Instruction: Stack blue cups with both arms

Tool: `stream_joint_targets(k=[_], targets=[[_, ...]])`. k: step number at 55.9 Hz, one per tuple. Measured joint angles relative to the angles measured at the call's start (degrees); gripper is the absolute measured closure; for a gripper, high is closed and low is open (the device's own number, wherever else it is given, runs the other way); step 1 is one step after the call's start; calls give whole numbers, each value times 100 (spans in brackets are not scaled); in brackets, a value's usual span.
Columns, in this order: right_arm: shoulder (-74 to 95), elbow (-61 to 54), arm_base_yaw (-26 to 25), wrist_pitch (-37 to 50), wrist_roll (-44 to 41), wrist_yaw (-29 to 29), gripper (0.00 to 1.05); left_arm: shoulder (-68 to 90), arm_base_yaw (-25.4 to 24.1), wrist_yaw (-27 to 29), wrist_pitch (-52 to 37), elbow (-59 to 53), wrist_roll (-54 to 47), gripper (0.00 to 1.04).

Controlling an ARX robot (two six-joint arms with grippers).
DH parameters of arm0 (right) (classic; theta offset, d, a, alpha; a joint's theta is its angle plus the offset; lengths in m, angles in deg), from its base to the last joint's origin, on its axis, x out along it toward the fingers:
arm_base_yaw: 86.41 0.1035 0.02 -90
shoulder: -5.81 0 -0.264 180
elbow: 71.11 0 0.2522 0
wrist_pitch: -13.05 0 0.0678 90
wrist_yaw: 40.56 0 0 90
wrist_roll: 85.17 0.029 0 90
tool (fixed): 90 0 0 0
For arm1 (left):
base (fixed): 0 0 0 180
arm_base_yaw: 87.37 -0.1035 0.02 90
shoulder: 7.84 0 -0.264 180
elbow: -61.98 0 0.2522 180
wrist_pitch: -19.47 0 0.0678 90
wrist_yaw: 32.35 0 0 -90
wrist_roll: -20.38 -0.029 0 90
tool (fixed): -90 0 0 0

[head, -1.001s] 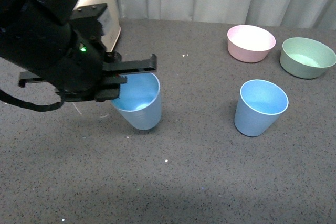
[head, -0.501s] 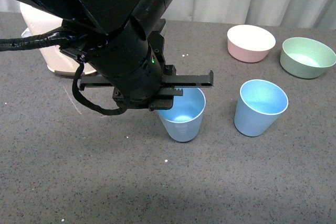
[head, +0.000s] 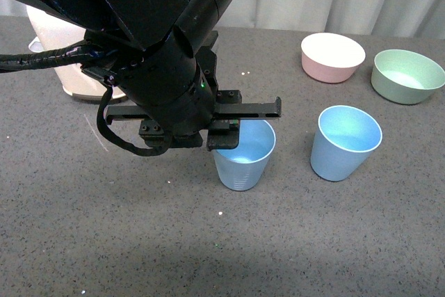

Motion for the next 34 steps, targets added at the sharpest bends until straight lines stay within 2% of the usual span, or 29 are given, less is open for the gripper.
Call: stream_joint_targets(k=[28, 32, 34], targets=[[0, -2, 0, 0, 0, 0, 10, -796, -120, 85, 74, -149, 219, 6], [0, 0, 0, 0, 0, 0, 10, -883, -118, 212, -98, -245, 138, 8], [0, 0, 0, 0, 0, 0, 10, -931, -107, 820, -1008, -601, -129, 13]])
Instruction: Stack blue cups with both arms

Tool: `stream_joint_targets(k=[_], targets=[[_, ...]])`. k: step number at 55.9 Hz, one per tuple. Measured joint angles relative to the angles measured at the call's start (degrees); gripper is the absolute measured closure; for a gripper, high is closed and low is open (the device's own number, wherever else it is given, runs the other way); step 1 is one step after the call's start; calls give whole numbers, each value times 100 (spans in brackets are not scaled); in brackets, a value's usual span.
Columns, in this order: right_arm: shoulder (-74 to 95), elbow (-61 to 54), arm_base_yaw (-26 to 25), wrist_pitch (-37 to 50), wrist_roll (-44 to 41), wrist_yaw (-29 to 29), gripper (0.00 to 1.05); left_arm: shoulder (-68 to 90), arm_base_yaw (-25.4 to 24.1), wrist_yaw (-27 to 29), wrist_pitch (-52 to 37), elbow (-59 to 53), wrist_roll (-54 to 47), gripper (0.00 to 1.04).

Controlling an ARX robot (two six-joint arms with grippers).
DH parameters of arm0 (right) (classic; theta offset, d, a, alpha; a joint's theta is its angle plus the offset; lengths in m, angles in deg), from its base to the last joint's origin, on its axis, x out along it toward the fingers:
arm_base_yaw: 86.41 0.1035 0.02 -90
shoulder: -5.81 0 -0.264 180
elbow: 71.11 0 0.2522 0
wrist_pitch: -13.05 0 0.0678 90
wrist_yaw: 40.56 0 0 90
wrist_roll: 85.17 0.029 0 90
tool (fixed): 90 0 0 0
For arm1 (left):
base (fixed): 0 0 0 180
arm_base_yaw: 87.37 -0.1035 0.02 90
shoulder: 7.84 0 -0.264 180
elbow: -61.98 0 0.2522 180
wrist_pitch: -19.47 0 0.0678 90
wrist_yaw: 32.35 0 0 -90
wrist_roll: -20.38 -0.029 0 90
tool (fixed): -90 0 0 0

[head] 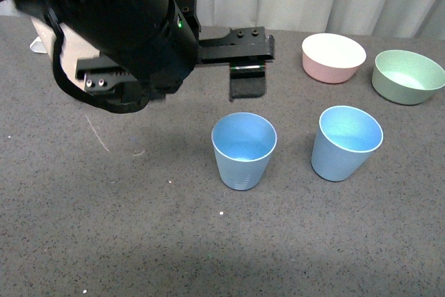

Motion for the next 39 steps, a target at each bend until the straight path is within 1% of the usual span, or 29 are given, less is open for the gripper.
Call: stream_joint_targets(k=[1, 2, 3, 5, 6, 7, 8, 9, 10, 11, 13, 15, 18, 20, 24, 26, 27, 29, 31, 39], targets=[[0, 0, 0, 0, 0, 0, 10, -20, -4, 400, -680, -269, -291, 17], [0, 0, 0, 0, 0, 0, 10, -35, -11, 584, -1012, -420, -352, 19], [0, 0, 0, 0, -2, -2, 10, -81, -28, 903, -1672, -734, -597, 22], [0, 0, 0, 0, -2, -4, 10, -131, -61, 1130, -2334, -1078, -835, 26], [-2, 0, 0, 0, -2, -2, 10, -186, -105, 1281, -2983, -1414, -1054, 29], [0, 0, 0, 0, 0, 0, 10, -208, -131, 1303, -3300, -1574, -1158, 31], [0, 0, 0, 0, 0, 2, 10, -271, -197, 1368, -3945, -1884, -1329, 35], [0, 0, 0, 0, 0, 4, 10, -302, -232, 1375, -4264, -2026, -1440, 36], [0, 0, 0, 0, 0, 11, 10, -426, -345, 1357, -5174, -2415, -1585, 42], [0, 0, 0, 0, 0, 11, 10, -540, -417, 1318, -5639, -2621, -1692, 45], [0, 0, 0, 0, 0, 9, 10, -835, -568, 1239, -6334, -2957, -1810, 52], [0, 0, 0, 0, 0, 7, 10, -1082, -669, 1158, -6682, -3161, -1886, 58], [0, 0, 0, 0, 0, 4, 10, -1399, -789, 1045, -6907, -3401, -1956, 65], [0, 0, 0, 0, -2, 2, 10, -1668, -907, 922, -6968, -3639, -2009, 72], [0, 0, 0, 0, -2, -4, 10, -1954, -1080, 769, -6964, -4011, -2050, 83], [-2, 0, 0, 0, -2, -2, 10, -2100, -1185, 667, -6940, -4227, -2059, 90], [0, 0, 0, 0, 0, -2, 10, -2138, -1213, 638, -6931, -4280, -2063, 92], [-2, 0, 0, 0, -2, 0, 10, -2297, -1307, 553, -6885, -4454, -2076, 99], [-2, 0, 0, 0, 0, 0, 10, -2428, -1366, 487, -6859, -4564, -2087, 101], [0, 0, 0, 0, 0, 2, 10, -3241, -1674, 149, -6612, -5049, -2124, 101]])
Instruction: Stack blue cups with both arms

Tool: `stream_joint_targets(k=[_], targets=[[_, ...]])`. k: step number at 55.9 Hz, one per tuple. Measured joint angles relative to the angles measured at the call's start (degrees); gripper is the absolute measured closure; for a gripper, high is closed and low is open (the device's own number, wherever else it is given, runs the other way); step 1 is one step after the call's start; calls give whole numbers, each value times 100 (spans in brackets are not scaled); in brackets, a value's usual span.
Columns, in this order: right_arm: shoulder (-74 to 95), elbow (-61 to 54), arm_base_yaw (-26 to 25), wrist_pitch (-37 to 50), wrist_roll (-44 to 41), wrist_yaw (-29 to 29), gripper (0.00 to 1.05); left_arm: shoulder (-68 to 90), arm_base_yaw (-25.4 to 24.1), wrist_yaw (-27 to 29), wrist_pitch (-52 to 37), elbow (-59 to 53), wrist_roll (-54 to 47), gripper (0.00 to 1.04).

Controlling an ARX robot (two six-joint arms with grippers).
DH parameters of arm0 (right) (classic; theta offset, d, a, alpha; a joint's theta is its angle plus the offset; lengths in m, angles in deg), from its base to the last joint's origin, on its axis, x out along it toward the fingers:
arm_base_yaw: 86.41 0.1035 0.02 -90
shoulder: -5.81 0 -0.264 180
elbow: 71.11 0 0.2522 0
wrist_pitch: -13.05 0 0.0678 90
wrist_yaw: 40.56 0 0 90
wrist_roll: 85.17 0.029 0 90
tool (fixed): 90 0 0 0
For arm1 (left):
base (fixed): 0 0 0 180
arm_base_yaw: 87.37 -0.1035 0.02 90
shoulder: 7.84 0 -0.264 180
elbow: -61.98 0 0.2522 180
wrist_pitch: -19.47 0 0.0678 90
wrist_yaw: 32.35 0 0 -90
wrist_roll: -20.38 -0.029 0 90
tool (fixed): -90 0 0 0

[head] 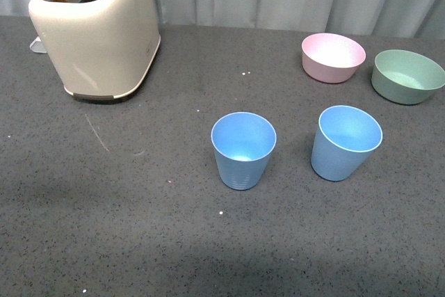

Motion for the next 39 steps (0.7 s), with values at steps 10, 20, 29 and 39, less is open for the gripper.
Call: stream_joint_targets(k=[10, 20, 29, 39], targets=[[0, -2, 0, 0, 0, -2, 10, -848, -326, -280, 487, -426, -11, 101], [0, 0, 0, 0, 0, -2, 10, -1875, -579, -560, 1196, -728, -13, 101], [-2, 0, 0, 0, 0, -2, 10, -2935, -1137, -1086, 2052, -927, -15, 101], [0, 0, 0, 0, -2, 0, 10, -3880, -1172, -1130, 2874, -946, -17, 101]])
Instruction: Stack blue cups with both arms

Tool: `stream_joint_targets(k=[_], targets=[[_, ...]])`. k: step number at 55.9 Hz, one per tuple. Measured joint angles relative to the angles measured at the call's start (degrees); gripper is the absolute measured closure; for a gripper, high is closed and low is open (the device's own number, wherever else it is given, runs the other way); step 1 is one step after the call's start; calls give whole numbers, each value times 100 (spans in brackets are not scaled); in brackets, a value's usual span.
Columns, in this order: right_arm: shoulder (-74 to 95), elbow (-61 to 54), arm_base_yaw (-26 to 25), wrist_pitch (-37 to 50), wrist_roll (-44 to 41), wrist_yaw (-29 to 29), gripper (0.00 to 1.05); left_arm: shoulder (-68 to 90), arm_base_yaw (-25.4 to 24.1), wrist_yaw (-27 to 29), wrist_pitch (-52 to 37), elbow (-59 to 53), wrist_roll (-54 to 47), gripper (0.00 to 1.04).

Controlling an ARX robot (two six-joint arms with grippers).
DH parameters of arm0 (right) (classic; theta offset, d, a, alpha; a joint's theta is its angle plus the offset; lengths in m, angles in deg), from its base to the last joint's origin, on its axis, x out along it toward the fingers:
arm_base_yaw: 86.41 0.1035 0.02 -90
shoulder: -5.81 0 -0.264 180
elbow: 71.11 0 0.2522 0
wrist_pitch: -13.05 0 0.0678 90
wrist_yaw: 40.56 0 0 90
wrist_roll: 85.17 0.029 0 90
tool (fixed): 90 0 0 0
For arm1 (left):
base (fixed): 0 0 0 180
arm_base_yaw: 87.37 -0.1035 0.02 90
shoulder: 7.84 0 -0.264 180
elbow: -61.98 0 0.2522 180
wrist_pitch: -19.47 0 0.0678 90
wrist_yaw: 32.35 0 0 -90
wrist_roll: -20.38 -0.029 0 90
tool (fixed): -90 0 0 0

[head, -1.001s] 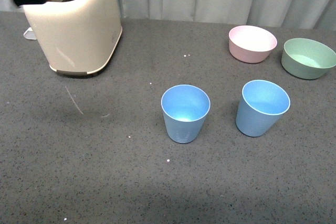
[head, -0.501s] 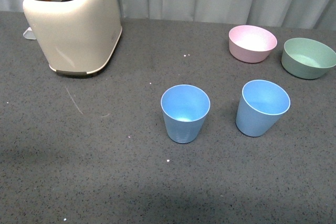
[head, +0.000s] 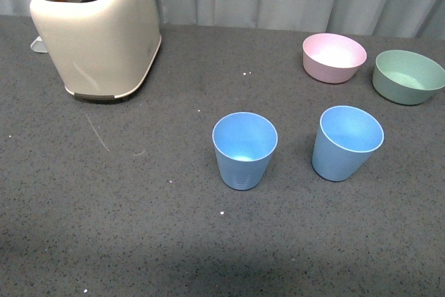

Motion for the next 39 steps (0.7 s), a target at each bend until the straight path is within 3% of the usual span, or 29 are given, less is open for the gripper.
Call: stream_joint_targets(k=[39], targets=[[0, 0, 0, 0, 2, 0, 10, -2192, -2, -2, 2090, -2, 0, 101]])
